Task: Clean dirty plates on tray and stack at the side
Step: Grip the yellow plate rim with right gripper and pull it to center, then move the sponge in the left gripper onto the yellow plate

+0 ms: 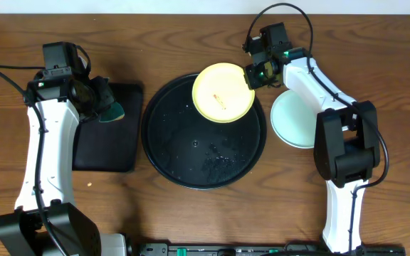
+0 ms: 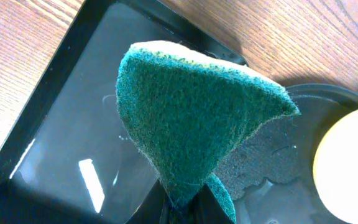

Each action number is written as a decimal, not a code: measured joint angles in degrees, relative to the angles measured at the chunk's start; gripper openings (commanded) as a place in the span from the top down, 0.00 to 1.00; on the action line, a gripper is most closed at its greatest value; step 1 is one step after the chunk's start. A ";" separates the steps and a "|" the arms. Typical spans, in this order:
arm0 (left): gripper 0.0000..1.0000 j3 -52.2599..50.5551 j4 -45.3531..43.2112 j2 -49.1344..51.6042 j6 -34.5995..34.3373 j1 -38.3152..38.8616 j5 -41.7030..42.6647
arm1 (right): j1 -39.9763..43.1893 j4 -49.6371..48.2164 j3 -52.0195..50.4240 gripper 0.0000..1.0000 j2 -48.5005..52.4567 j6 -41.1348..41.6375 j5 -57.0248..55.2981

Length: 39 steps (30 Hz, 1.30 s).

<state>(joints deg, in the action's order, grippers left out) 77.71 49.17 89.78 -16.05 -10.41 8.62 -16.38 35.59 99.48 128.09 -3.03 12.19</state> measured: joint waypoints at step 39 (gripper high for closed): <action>0.92 -0.22 1.55 0.17 -0.02 12.22 0.00 | -9.62 1.97 -16.39 0.99 -7.08 25.64 1.44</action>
<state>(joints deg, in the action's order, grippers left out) 77.49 50.72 89.95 -16.08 1.80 8.62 -26.00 37.56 83.09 121.01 22.61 13.63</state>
